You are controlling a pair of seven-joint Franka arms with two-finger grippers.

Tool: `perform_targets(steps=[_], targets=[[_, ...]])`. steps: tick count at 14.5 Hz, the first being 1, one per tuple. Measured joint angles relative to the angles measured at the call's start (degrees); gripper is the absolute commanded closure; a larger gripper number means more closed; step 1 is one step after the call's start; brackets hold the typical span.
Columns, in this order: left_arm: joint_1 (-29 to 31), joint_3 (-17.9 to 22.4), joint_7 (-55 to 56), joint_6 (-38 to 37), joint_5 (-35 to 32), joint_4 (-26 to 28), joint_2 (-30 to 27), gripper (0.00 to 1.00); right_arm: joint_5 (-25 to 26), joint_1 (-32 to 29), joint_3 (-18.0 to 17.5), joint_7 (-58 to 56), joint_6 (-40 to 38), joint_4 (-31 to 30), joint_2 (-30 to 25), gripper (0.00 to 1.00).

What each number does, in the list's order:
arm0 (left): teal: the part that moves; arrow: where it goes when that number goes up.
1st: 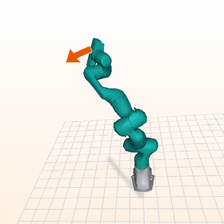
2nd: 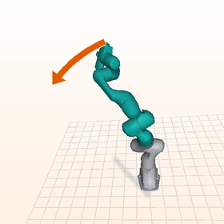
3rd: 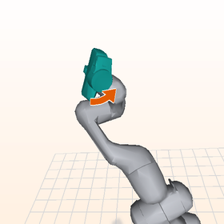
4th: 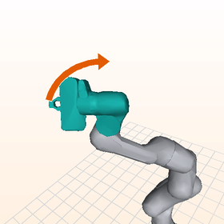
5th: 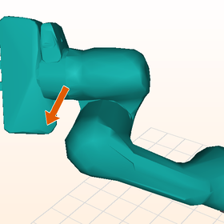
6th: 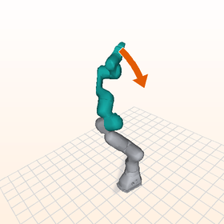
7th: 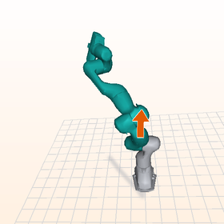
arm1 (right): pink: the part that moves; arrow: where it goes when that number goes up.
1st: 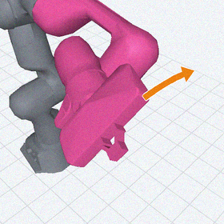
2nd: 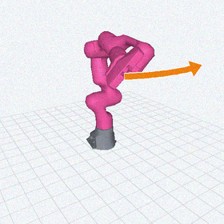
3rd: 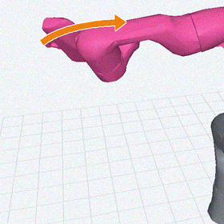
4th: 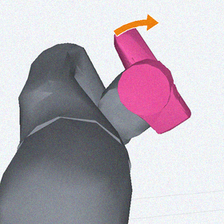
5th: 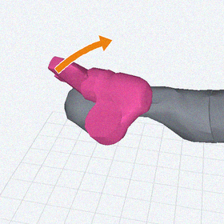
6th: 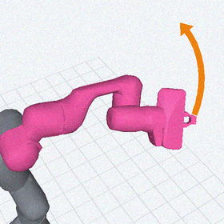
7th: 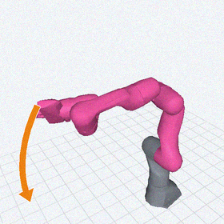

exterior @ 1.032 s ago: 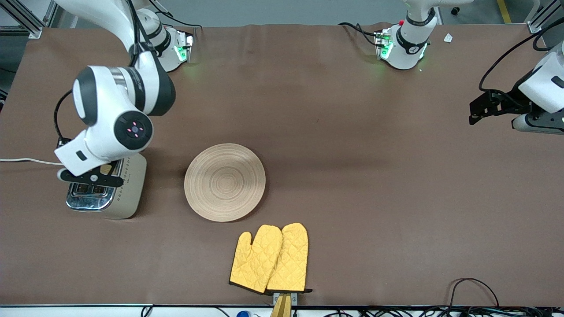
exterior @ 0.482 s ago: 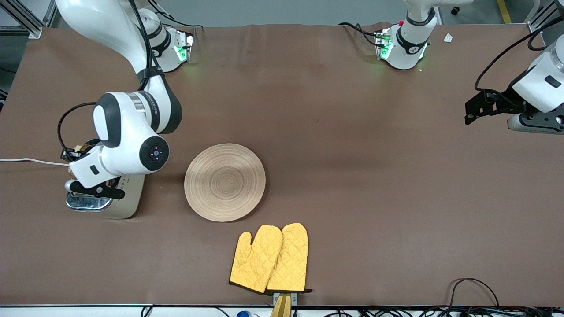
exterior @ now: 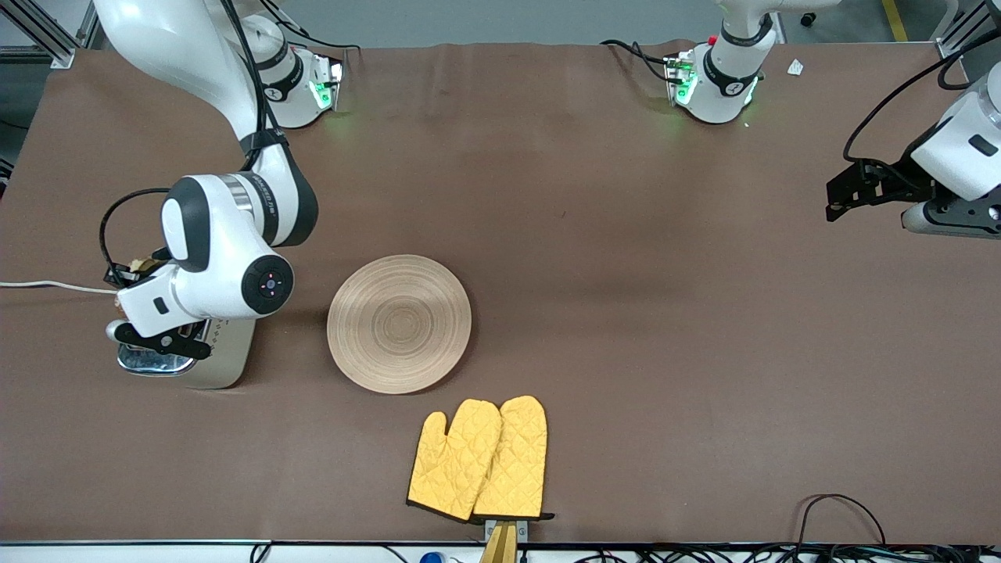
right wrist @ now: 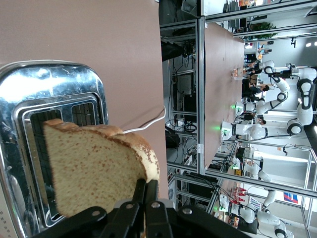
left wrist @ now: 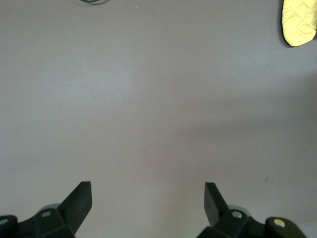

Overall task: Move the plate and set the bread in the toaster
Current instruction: 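Lower the bread into the toaster slot with the right gripper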

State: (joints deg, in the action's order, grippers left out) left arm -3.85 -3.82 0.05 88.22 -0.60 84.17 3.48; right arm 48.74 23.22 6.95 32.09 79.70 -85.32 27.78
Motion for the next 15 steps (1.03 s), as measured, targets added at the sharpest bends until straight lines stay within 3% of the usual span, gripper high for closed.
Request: perform_targets(steps=[10,15], targets=[[0.0,0.0,0.0,-0.3,0.0,0.0,0.0,0.0,0.1,0.0,0.0,2.5,0.6,-1.4,1.9,0.98],[0.0,0.0,0.0,-0.3,0.0,0.0,0.0,0.0,0.1,-0.7,0.0,3.4,3.2,-1.5,3.8,0.73]])
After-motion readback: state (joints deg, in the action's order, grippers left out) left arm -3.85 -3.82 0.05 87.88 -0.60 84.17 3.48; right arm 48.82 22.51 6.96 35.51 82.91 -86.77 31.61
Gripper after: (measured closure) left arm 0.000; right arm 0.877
